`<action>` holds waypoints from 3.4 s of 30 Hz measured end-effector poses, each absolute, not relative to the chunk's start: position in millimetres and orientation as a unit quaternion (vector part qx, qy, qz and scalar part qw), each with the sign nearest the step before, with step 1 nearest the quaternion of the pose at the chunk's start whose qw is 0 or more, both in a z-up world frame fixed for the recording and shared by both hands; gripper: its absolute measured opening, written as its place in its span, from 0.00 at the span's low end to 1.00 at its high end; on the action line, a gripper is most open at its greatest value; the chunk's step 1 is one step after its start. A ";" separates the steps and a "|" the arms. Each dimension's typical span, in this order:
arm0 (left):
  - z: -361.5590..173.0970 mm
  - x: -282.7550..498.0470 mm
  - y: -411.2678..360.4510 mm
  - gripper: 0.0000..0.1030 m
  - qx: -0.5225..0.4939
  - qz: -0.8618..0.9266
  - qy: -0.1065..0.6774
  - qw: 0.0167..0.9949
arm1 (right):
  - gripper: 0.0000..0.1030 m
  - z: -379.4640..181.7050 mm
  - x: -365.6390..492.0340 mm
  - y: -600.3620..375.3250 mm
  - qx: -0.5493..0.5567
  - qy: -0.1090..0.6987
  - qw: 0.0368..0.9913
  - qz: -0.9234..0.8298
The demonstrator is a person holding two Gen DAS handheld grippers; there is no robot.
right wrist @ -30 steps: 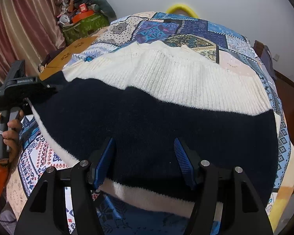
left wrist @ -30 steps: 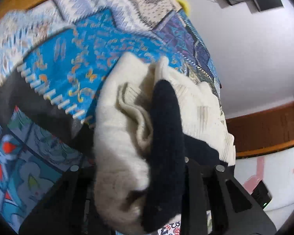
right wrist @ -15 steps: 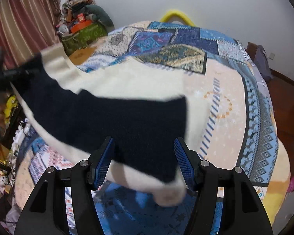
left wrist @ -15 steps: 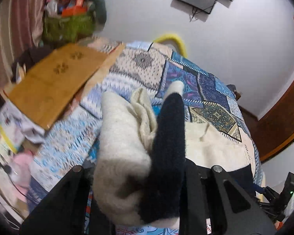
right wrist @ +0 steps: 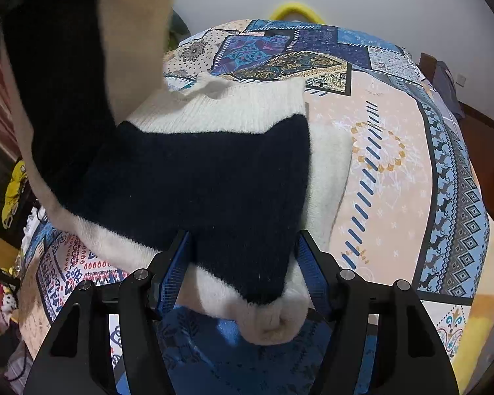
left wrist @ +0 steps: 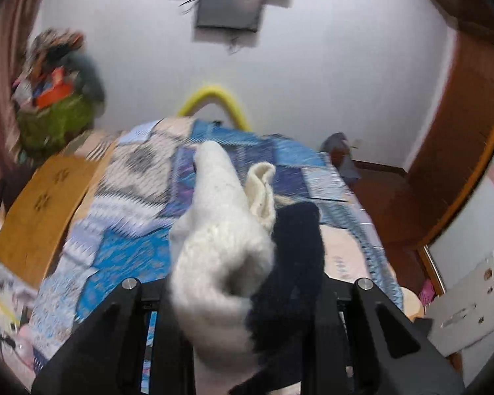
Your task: Fold small clothes
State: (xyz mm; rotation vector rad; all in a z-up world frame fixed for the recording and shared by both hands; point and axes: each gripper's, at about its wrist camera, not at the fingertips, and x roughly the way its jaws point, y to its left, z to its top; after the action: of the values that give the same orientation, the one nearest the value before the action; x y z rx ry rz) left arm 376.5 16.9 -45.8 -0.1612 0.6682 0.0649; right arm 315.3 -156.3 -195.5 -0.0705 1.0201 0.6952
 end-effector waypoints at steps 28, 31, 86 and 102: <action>-122.1 356.8 3.2 0.79 -0.049 -0.076 0.468 0.879 | 0.59 -176.9 328.6 -201.8 -0.013 0.445 0.841 0.306; -163.5 362.0 17.9 0.79 -0.070 -0.071 0.515 0.851 | 0.59 -179.4 340.6 -199.4 -0.008 0.439 0.846 0.302; -209.7 265.7 93.6 0.51 -0.124 0.014 0.483 0.867 | 0.59 -182.5 299.5 -162.5 -0.026 0.455 0.830 0.320; -158.7 245.4 147.5 0.48 -0.086 0.066 0.457 0.883 | 0.59 -160.6 290.8 -180.4 -0.035 0.440 0.842 0.311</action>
State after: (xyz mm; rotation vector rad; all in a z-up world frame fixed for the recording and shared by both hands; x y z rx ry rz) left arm 245.4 147.5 -158.7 -0.1795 0.9516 0.1366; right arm 290.8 -180.4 -160.6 -0.0736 0.9285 0.6575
